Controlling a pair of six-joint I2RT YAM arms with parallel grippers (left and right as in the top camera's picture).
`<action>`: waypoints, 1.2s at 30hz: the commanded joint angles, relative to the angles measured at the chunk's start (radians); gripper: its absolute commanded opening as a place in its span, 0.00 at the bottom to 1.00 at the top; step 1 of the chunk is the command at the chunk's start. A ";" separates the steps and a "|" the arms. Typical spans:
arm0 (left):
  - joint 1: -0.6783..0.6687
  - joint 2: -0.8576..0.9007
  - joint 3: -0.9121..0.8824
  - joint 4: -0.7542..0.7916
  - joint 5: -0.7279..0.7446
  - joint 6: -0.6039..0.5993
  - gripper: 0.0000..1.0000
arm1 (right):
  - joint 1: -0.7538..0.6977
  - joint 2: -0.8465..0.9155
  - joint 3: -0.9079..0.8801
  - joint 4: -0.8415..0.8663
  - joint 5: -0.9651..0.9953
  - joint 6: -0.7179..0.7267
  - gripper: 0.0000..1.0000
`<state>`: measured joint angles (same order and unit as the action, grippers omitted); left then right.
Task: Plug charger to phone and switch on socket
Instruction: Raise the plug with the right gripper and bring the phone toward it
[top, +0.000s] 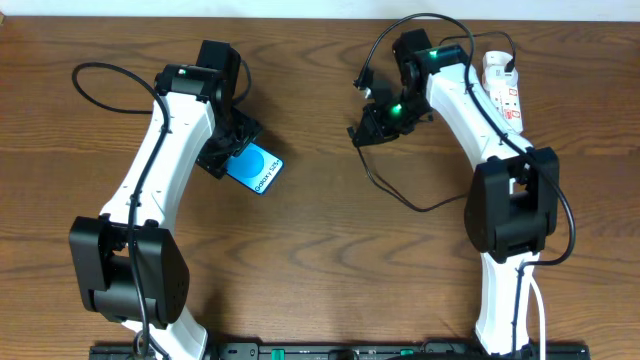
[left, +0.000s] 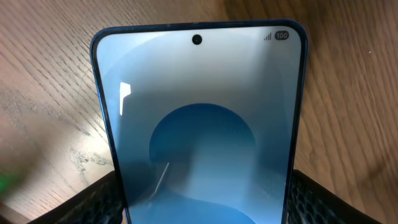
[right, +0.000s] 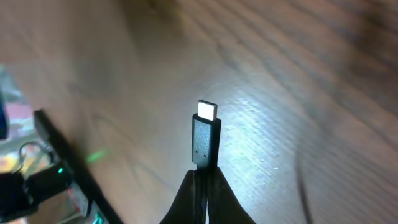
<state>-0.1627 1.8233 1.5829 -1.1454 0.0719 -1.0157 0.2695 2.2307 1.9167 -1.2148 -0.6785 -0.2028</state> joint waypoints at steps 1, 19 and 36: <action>0.003 -0.020 0.000 -0.006 0.008 0.037 0.07 | -0.021 -0.021 -0.003 -0.017 -0.066 -0.069 0.01; 0.026 -0.021 0.000 -0.022 0.792 -0.150 0.07 | -0.040 -0.021 -0.003 -0.039 -0.067 -0.090 0.01; 0.045 -0.021 0.000 -0.031 1.078 -0.146 0.08 | -0.040 -0.020 -0.005 -0.008 0.067 0.040 0.01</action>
<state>-0.1242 1.8233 1.5822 -1.1713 1.1347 -1.1526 0.2329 2.2307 1.9163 -1.2392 -0.6987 -0.2497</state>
